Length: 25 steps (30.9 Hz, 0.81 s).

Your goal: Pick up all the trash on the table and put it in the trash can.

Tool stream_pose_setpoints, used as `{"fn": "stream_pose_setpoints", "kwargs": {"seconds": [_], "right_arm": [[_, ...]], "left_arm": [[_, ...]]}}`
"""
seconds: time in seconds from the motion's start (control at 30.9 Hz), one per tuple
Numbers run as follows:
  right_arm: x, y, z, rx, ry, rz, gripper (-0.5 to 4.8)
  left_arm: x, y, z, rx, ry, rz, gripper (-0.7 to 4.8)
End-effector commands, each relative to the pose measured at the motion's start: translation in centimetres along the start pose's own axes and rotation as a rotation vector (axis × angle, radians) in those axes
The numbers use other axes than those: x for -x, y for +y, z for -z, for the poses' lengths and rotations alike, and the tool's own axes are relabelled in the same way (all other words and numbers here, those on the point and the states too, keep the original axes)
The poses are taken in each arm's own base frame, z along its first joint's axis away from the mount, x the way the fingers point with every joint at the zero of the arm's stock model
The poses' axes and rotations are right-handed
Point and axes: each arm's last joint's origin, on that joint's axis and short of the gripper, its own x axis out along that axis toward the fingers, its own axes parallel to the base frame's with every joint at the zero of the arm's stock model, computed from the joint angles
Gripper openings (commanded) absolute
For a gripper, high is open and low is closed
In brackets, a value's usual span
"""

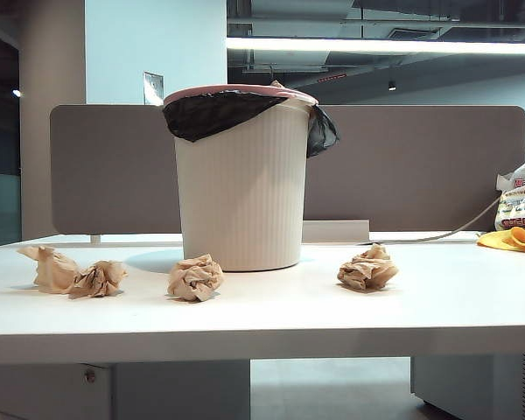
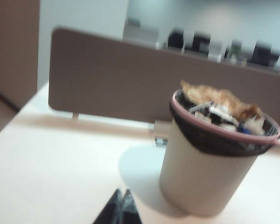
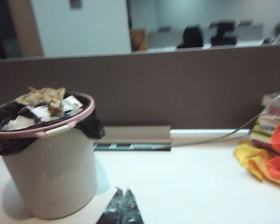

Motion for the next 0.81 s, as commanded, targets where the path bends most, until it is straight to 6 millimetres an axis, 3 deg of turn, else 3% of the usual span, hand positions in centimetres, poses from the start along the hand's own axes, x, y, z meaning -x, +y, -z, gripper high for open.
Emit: {"fn": "stream_pose_setpoints", "kwargs": {"seconds": [0.03,0.19,0.42,0.62,0.81], "right_arm": [[-2.2,0.6,-1.6,0.026,0.082,-0.04,-0.05],[-5.8,2.0,-2.3,0.033,0.16,-0.131,-0.05],[-9.5,3.5,0.4,0.028,0.318,-0.216,-0.05],[-12.7,3.7,3.4,0.02,0.458,-0.261,-0.05],[-15.8,4.0,6.7,0.014,0.595,-0.267,-0.05]], "left_arm": [[-1.0,-0.3,-2.0,0.002,0.046,-0.006,-0.05],[-2.5,-1.2,-4.7,0.001,0.07,0.027,-0.05],[-3.9,-3.8,-6.2,-0.074,0.199,0.093,-0.05],[-5.7,-6.9,-5.0,-0.155,0.357,0.261,-0.05],[-8.3,-9.4,-2.8,-0.198,0.448,0.292,-0.05]]}}
